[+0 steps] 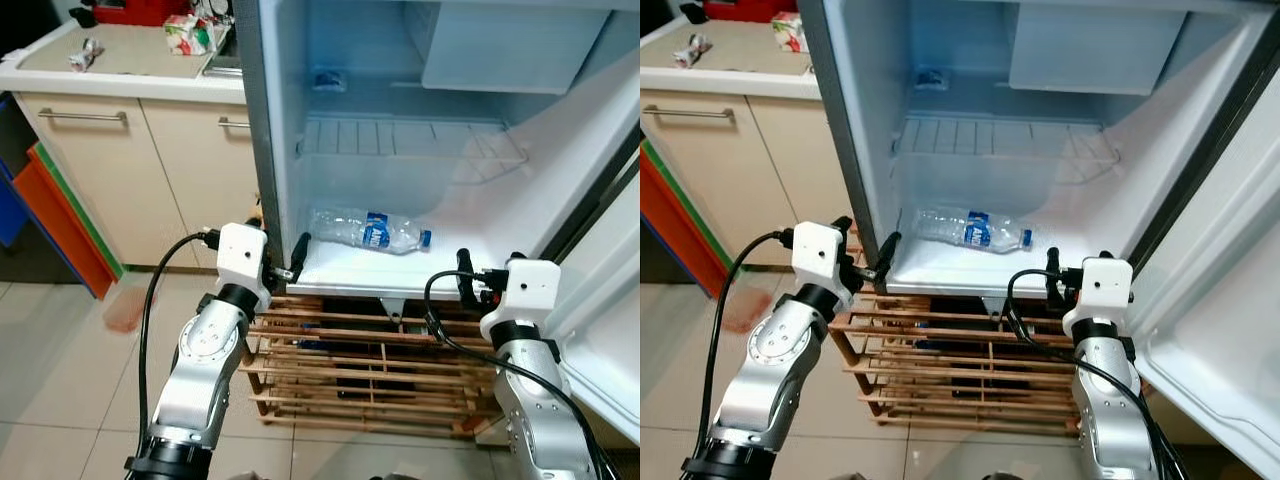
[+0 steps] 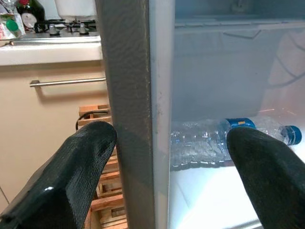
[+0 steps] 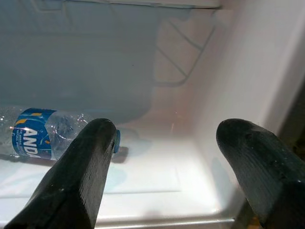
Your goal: Restocking fridge
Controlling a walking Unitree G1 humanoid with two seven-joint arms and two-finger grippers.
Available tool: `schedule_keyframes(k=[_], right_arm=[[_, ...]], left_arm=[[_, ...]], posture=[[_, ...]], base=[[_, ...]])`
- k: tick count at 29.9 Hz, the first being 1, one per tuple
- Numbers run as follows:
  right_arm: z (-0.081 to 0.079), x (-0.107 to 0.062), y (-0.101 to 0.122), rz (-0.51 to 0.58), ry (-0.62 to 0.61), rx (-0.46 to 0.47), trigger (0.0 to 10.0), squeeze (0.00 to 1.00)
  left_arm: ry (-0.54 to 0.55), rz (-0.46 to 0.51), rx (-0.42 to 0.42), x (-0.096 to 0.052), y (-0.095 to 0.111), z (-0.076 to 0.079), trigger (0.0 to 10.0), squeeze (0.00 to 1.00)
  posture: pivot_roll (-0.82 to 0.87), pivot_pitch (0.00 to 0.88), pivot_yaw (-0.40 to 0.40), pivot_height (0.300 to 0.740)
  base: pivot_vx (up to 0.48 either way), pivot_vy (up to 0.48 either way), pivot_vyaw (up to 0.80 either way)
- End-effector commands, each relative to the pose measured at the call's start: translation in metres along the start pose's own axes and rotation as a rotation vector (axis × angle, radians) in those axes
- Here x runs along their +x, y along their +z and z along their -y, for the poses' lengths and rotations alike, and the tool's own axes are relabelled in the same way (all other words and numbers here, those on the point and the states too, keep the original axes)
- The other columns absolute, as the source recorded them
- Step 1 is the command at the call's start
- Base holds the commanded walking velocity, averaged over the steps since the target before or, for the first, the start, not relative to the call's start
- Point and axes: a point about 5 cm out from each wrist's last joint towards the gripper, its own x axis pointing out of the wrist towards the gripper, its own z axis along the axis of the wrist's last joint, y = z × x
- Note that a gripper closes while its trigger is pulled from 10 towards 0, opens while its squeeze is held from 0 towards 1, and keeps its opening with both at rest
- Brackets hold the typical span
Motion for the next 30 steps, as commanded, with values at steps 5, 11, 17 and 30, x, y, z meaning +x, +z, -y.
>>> schedule_keyframes(k=[5,11,17,30], right_arm=[[-0.004,0.004,0.001,0.005,0.021,-0.003,10.0,0.0],[-0.002,0.006,0.0,0.006,0.016,-0.013,10.0,0.0],[-0.005,0.008,0.001,0.009,0.034,-0.015,10.0,0.0],[-0.007,0.014,0.006,0.019,0.074,-0.034,10.0,0.0]], left_arm=[[0.002,-0.003,0.0,0.005,0.003,0.0,10.0,0.0],[0.0,-0.003,0.0,0.006,0.003,0.002,10.0,0.0],[-0.005,0.002,0.006,0.009,0.003,0.003,10.0,0.0],[-0.07,0.024,0.003,0.015,0.006,0.014,10.0,0.0]], posture=[[-0.01,0.0,-0.004,0.74],[-0.01,0.0,-0.005,0.74],[-0.01,0.0,-0.006,0.74],[-0.02,0.0,-0.024,0.74]], base=[[-0.309,0.0,0.0],[-0.316,0.0,0.0],[-0.319,0.0,0.0],[-0.185,0.0,0.0]])
